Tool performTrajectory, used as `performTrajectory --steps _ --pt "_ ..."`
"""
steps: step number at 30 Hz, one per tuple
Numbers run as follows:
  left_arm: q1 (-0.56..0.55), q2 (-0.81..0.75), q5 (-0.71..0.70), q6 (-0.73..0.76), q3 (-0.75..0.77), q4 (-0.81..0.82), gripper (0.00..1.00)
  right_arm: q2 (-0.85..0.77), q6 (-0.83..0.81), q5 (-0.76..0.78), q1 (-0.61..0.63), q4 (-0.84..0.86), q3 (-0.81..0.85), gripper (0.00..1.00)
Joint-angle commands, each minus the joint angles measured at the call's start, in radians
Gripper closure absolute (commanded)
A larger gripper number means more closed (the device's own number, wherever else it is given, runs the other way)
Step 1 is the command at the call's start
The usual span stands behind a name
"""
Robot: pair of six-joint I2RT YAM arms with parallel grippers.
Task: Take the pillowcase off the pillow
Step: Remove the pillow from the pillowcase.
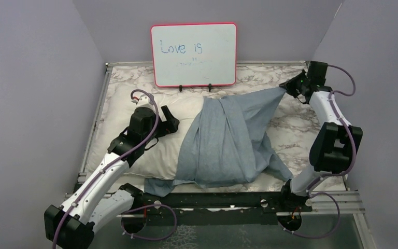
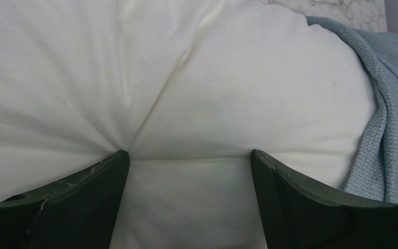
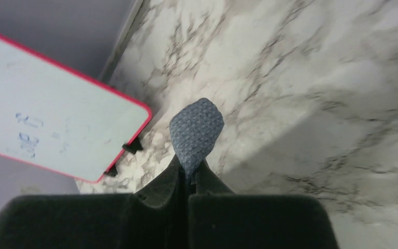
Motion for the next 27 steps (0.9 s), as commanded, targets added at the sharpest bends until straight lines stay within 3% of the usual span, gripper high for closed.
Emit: performTrajectory --steps 1,9,14,18,22,24,27 --pt "0.023 0.066 0.038 -0.01 -0.058 -0.181 0.1 -0.029 -0.071 0.195 -0.155 -0.159 0.103 0.99" --pt "0.11 0.067 0.058 0.005 -0.081 -0.189 0.1 -0.046 -0.096 0.285 -0.205 -0.222 0.175 0.99" --pt "0.169 0.035 0.054 0.012 -0.077 -0.209 0.1 -0.075 -0.101 0.263 -0.307 -0.238 0.156 0.99" --pt "0.198 0.044 0.094 0.028 -0.074 -0.201 0.11 -0.102 -0.12 0.137 -0.447 -0.24 0.149 0.99" --pt "0.199 0.046 0.162 0.029 -0.098 -0.15 0.13 -0.071 -0.197 0.021 -0.468 -0.248 0.183 0.99" --pt "0.199 0.045 0.188 0.027 -0.099 -0.142 0.13 -0.04 -0.246 -0.121 -0.468 -0.267 0.194 0.91" --pt "0.199 0.031 0.216 0.029 -0.093 -0.132 0.13 -0.047 -0.272 -0.304 -0.46 -0.229 0.115 0.66"
